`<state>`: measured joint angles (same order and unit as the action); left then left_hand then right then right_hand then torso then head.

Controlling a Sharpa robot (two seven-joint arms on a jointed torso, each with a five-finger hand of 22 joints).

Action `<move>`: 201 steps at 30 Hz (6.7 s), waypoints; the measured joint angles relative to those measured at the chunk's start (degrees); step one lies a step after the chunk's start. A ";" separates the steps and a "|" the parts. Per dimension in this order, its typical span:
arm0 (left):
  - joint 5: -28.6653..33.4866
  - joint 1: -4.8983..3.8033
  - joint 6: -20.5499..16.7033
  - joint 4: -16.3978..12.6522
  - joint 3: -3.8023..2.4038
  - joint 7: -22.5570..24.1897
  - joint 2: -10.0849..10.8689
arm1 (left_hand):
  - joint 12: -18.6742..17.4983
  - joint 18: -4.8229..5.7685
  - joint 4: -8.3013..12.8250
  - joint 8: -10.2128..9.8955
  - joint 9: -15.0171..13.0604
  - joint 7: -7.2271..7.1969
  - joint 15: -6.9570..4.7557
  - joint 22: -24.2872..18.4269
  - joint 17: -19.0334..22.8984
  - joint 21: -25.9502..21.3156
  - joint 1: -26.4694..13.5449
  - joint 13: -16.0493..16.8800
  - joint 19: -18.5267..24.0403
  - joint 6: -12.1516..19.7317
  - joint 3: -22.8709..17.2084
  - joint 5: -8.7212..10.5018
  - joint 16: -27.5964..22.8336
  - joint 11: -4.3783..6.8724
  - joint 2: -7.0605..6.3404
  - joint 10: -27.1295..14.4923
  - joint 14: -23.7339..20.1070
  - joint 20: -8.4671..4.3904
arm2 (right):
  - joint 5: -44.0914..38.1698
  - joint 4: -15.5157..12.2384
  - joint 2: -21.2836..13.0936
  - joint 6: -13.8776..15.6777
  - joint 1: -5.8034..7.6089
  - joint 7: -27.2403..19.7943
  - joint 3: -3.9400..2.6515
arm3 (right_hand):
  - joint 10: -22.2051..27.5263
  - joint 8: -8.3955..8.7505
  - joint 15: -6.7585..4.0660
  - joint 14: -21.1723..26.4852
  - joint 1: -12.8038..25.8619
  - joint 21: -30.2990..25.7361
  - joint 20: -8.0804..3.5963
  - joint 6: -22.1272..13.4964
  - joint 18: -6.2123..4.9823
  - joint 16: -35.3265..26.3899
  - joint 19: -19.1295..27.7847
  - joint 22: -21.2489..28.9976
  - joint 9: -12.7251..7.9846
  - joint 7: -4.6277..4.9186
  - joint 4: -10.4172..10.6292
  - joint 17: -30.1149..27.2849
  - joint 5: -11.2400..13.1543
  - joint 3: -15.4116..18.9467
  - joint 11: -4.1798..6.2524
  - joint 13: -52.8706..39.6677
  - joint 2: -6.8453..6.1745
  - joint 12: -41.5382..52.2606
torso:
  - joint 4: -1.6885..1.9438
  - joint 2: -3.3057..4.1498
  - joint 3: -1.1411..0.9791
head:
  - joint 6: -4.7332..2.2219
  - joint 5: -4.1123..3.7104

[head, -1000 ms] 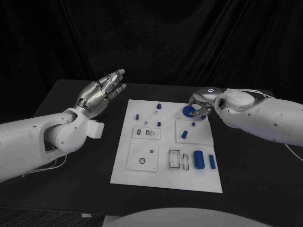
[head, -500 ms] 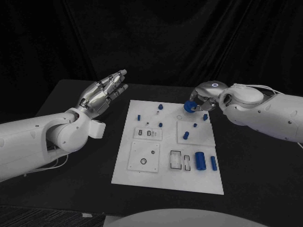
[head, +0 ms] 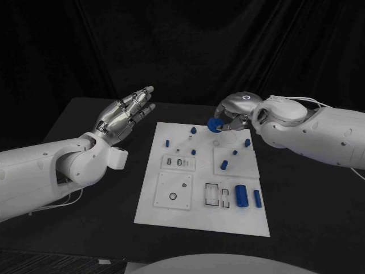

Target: Assemble the parts on the task board

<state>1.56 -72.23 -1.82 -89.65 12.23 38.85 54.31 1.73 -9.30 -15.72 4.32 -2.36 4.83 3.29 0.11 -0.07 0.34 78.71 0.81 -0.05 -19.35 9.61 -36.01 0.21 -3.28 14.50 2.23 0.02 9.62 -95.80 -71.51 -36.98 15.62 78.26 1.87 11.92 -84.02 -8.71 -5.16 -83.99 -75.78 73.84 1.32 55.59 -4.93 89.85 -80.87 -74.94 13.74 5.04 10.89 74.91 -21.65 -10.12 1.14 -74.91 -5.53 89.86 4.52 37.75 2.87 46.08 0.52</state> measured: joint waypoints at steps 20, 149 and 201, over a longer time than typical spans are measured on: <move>0.00 0.00 -0.30 -0.17 0.00 0.00 -0.10 | -0.01 0.00 0.00 0.00 0.00 0.00 0.00 0.00 -0.02 0.00 0.22 0.00 0.00 0.00 0.01 -0.21 0.00 0.00 -0.22 0.00 0.00 0.00 | 0.07 7.64 9.67 -2.73 -0.97 -0.08 -0.02 | 0.00 0.02 0.00 0.00 0.09 0.00 0.20 -0.01 0.01 0.00 -0.20 0.02 0.00 -0.01 0.00 0.00 1.35 0.02 0.00 0.00 -0.09 0.00 | -0.01 0.01 -0.03 | 0.92 -0.04; -0.03 1.60 2.01 2.30 0.02 0.02 -0.33 | 0.26 0.00 -0.15 0.18 0.09 -0.64 0.00 0.00 0.02 0.00 1.18 0.00 0.00 1.45 -0.80 -0.65 0.00 0.00 -0.34 0.00 0.00 0.00 | 0.34 -1.40 -11.98 6.34 -7.49 0.64 0.04 | 0.00 3.76 -0.38 -0.06 0.84 -4.42 -0.40 -9.23 0.00 0.00 -0.61 0.04 -2.90 -2.66 5.63 0.01 13.25 2.43 1.04 0.00 -2.90 0.00 | -0.93 -0.67 -0.49 | 1.42 -0.83; -0.04 1.73 3.13 2.02 0.02 0.02 -0.17 | 0.46 0.00 0.48 0.18 0.08 -0.62 0.00 0.00 -0.01 0.00 2.46 0.00 0.00 1.43 -1.74 -2.44 0.00 0.00 -0.70 0.00 0.00 0.00 | 0.39 3.40 -8.16 3.08 -8.47 1.15 0.03 | 0.01 1.33 -0.38 -0.06 0.76 -5.96 -0.40 -4.81 -0.01 0.00 -0.61 0.02 -1.14 -1.93 5.48 0.00 11.71 2.28 1.03 0.01 -1.77 0.00 | -0.93 -0.68 -0.46 | 3.03 -0.51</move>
<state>1.52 -70.50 1.31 -87.63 12.25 38.87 54.13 2.20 -9.29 -15.24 4.50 -2.28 4.21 3.29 0.11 -0.08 0.34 81.17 0.81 -0.05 -17.92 7.87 -38.45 0.21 -3.27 13.80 2.23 0.02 9.62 -95.41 -68.11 -45.14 18.71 69.79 3.01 11.94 -84.01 -7.37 -5.53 -84.05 -75.02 67.88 0.92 50.78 -4.94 89.85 -81.48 -74.92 12.60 3.11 16.36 74.91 -9.94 -7.84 2.18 -74.90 -7.30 89.86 3.59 37.08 2.41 49.11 0.01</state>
